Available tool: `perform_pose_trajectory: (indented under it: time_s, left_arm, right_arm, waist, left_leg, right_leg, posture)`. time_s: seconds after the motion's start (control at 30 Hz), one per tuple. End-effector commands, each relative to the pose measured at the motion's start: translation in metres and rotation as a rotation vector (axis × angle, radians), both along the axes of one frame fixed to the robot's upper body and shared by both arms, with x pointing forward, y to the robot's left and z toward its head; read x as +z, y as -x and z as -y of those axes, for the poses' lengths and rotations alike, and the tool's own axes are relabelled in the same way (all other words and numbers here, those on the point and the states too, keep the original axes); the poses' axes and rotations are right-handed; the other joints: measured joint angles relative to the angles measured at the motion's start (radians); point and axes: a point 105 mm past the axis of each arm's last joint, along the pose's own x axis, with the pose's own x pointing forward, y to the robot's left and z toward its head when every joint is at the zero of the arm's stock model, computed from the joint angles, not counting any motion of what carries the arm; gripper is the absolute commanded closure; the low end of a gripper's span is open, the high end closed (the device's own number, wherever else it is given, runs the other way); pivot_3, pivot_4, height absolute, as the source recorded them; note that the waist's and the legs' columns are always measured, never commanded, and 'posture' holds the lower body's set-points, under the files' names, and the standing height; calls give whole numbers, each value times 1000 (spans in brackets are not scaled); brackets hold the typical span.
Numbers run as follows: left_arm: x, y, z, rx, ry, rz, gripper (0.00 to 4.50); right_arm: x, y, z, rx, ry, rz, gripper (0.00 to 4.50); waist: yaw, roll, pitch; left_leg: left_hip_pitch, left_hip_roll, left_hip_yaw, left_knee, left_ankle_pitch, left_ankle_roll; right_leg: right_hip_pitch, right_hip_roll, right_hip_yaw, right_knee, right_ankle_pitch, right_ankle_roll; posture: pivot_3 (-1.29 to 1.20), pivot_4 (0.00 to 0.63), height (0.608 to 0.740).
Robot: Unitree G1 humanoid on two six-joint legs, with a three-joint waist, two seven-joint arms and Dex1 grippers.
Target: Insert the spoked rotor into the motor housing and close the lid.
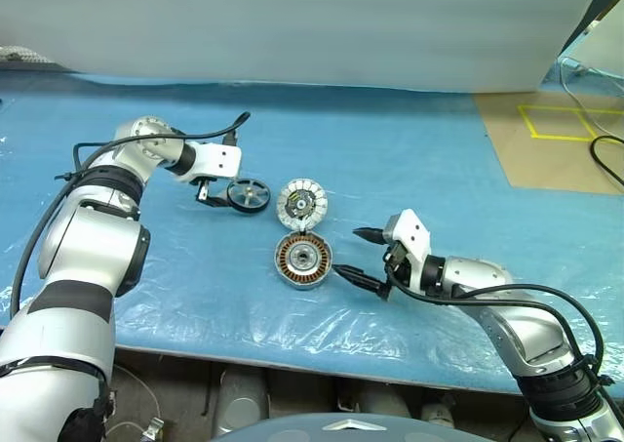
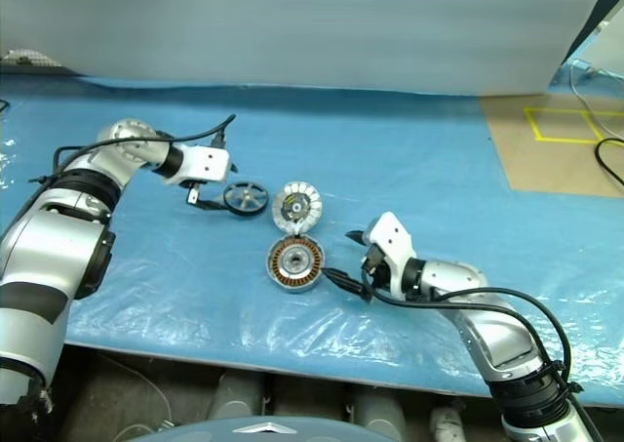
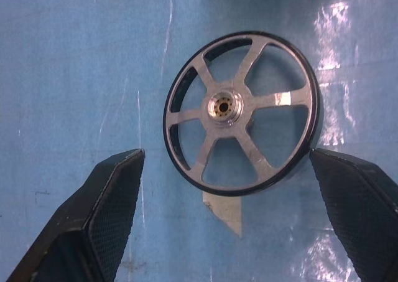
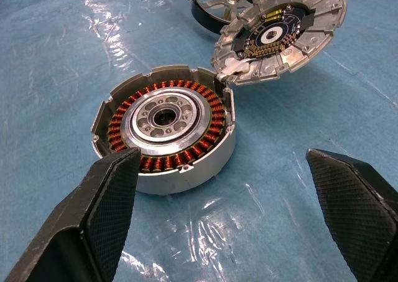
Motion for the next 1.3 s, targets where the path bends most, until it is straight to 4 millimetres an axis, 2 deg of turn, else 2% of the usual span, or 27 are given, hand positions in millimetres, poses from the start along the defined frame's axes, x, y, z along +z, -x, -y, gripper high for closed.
perform_pose_trajectory:
  time_s: [0.03, 0.13, 0.4, 0.6, 0.93, 1.3]
  left_arm:
    - [15, 1, -1, 4, 49, -14, 0]
    - [21, 6, -2, -15, 48, -66, 0]
    - [29, -7, 13, 16, 133, 43, 0]
    - [24, -11, 21, 14, 131, 71, 0]
    - [6, -10, 16, -32, -24, 98, 0]
    - [-6, -3, 16, -64, -61, 40, 0]
  right_arm:
    - [11, 1, 3, -4, -4, 54, 29]
    - [10, 1, 2, -4, -3, 53, 29]
    - [12, 4, -2, 3, 0, 55, 29]
    - [11, 8, 0, -3, 12, 49, 29]
    - [5, 14, 6, -37, 21, 34, 29]
    - [-2, 17, 8, -55, 28, 23, 29]
  waist:
    - [0, 0, 0]
    - [0, 0, 0]
    - [0, 0, 0]
    - [1, -1, 0]
    - [2, -1, 1]
    - [1, -1, 1]
  left_leg:
    - [0, 0, 0, 0, 0, 0]
    - [0, 0, 0, 0, 0, 0]
    - [0, 0, 0, 0, 0, 0]
    - [0, 0, 0, 0, 0, 0]
    - [0, -1, -2, 1, 0, 0]
    - [0, -1, -3, 1, 0, 0]
  right_leg:
    - [0, 0, 0, 0, 0, 0]
    - [0, 0, 0, 0, 0, 0]
    - [0, 0, 0, 0, 0, 0]
    - [0, 0, 0, 0, 0, 0]
    - [1, 0, -1, 0, 0, 0]
    - [1, 0, -1, 0, 0, 1]
  posture:
    - [0, 150, 740]
    - [0, 150, 740]
    - [0, 150, 740]
    - [0, 150, 740]
    - [0, 150, 740]
    - [0, 150, 740]
